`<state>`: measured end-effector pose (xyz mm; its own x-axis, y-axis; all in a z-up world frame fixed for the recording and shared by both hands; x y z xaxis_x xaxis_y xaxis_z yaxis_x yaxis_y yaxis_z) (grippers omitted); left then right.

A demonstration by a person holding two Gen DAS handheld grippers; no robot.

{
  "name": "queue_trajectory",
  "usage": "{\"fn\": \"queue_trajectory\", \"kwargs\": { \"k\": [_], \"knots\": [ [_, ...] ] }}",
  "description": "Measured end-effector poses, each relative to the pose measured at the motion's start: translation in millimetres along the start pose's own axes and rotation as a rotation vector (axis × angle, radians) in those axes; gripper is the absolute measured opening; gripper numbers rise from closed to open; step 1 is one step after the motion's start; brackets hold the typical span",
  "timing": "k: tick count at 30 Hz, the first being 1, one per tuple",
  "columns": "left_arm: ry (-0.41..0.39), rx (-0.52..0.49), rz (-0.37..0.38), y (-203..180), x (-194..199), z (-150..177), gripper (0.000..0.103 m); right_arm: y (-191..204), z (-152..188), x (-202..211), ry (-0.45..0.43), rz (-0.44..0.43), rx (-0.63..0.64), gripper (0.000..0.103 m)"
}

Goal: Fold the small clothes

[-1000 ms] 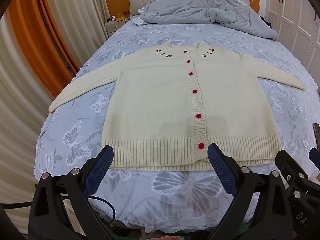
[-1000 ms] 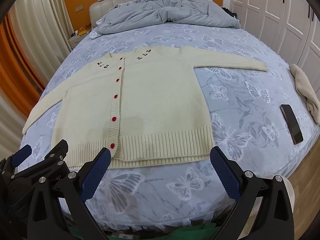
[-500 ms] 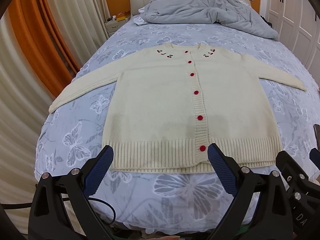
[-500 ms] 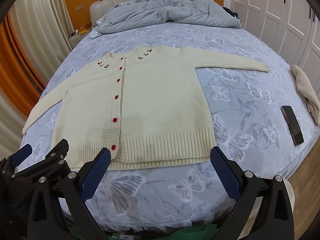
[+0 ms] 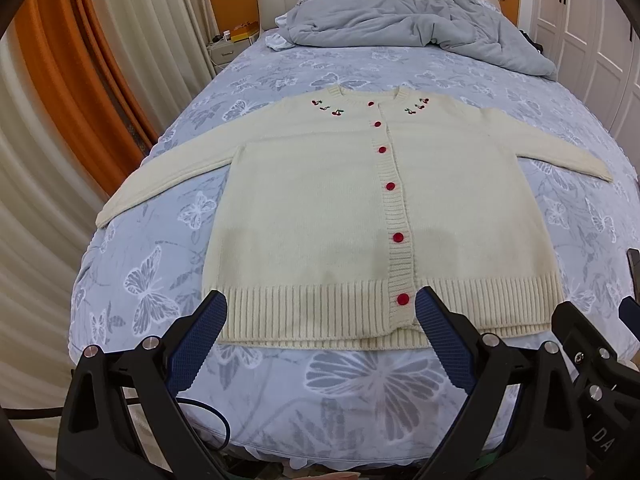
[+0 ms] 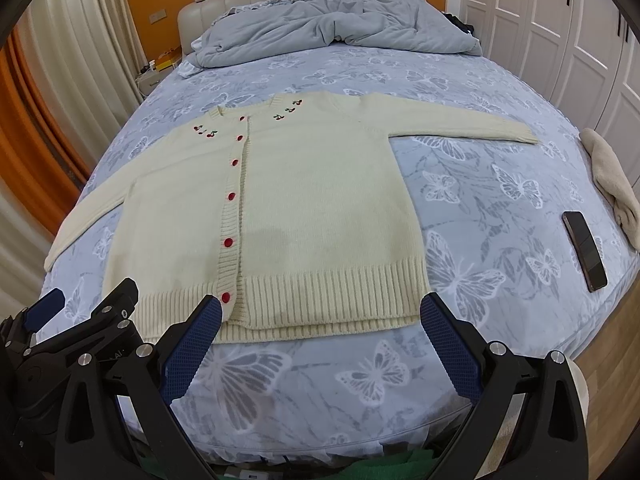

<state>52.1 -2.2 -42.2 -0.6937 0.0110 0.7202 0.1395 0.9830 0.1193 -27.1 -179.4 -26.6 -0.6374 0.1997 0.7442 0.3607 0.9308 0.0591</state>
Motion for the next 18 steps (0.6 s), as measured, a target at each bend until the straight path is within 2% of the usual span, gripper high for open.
{"fn": "queue_trajectory", "kwargs": {
  "k": [18],
  "knots": [
    [0.007, 0.001, -0.002, -3.4, -2.8, 2.3, 0.093, -1.2, -0.9, -2.7, 0.006, -0.001, -0.003, 0.098]
  ]
}}
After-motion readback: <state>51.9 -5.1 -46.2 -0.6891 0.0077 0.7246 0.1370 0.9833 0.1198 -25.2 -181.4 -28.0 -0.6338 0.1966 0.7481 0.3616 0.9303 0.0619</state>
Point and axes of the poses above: each gripper's, at about its wrist camera, not at the fingertips, and x roughly against the way its jaws point, y to its left, z to its underside, the point moved 6 cm from there along -x, roughly the way its jaws point, and after that the axes turned 8 degrees about -y, right-handed, at the moved point
